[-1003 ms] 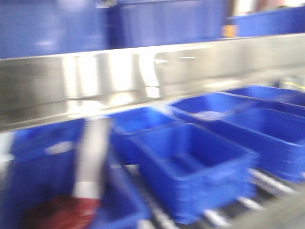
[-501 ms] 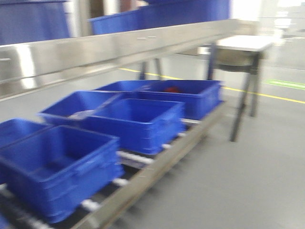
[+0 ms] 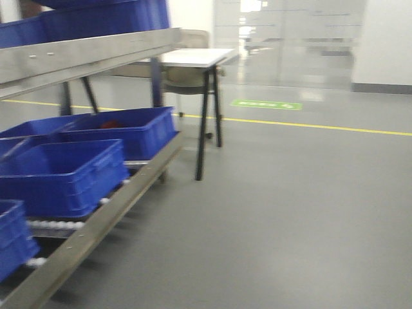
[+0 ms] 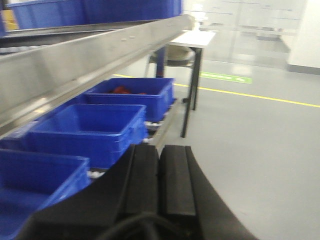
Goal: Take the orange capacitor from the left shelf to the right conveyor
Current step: 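Turn the base away from the shelf while holding the capacitor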
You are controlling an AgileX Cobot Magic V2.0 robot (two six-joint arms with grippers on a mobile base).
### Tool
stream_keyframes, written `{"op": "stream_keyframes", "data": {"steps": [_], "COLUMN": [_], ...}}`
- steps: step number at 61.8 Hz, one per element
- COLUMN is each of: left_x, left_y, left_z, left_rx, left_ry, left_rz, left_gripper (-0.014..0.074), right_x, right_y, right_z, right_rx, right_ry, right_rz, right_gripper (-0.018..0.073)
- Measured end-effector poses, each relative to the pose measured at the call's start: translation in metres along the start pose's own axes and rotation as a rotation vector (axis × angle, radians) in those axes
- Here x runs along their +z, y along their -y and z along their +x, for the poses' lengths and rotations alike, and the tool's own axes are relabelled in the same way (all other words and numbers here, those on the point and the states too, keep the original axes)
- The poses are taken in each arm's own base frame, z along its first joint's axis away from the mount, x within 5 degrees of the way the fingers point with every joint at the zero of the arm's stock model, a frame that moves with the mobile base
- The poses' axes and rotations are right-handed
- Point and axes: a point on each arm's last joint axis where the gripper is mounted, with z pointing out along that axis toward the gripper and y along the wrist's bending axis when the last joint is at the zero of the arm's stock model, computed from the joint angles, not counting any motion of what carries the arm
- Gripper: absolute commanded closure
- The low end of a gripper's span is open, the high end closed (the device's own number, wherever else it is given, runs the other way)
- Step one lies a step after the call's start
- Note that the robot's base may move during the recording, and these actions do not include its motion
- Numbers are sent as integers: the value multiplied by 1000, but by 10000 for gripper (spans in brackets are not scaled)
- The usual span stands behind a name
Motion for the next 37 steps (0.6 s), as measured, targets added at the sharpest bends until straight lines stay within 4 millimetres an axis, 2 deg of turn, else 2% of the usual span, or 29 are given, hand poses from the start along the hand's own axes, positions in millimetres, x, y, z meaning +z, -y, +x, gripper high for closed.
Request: {"op": "stream_keyframes", "data": {"steps": [37], "left_x": [0], "left_y": [0], "left_z": [0], "left_rx": [0], "left_ry": [0], "left_rz": [0], "left_gripper": [723], "right_x": [0], "right_y": [0], "right_z": [0], "right_rx": [0], "right_ry": [0], "right_rz": [0], "right_gripper": [463]}}
